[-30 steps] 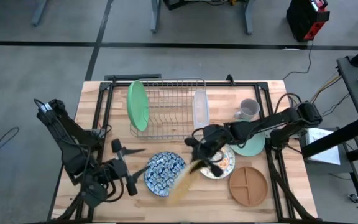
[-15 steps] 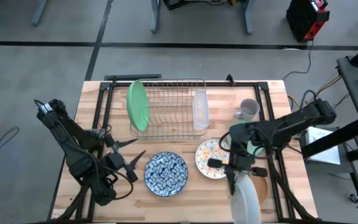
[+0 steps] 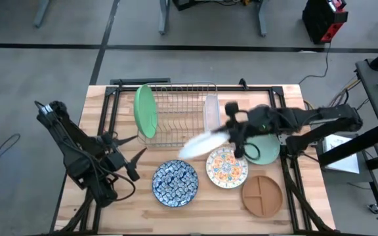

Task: Sort dishes
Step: Put the yellow plate in the dish rack

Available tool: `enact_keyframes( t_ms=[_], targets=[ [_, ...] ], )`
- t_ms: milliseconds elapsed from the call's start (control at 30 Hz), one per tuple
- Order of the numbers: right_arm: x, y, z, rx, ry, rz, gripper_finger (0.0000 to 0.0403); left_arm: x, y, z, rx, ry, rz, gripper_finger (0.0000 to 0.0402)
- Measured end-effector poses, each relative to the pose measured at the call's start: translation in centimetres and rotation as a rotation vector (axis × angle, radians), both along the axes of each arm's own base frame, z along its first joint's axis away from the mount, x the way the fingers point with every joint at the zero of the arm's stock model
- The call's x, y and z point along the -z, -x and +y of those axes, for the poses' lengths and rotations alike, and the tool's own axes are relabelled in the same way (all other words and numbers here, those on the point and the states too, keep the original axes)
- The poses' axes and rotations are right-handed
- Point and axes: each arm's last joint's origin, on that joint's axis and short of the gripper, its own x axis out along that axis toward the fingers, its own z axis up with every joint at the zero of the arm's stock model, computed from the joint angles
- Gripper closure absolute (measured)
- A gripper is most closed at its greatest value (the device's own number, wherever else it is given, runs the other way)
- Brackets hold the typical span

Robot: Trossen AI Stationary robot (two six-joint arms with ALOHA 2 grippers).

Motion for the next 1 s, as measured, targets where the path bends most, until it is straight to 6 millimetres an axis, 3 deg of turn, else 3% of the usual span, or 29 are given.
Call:
enact_keyframes(
  t_ms=[300, 533, 833, 1000],
  targets=[
    [-1.9, -3.1, -4.7, -0.120, 0.530, 0.157, 0.0381, -1.8, 1.6, 2.1, -0.011, 0.036, -0.067, 0.0168],
    [-2.4, -6.4, -7.3, -0.170, 0.758, 0.203, 0.0381, -3.5, 3.3, 4.0, -0.020, 0.111, -0.151, 0.0168],
    [-0.4, -12.2, -9.4, -0.237, 1.016, 0.317, 0.0381, -4.5, 4.6, 5.7, -0.021, 0.136, -0.171, 0.0168],
    [1.3, -15.1, -10.9, -0.239, 1.034, 0.373, 0.0381, -4.8, 5.2, 6.4, -0.021, 0.133, -0.168, 0.0168]
  ],
)
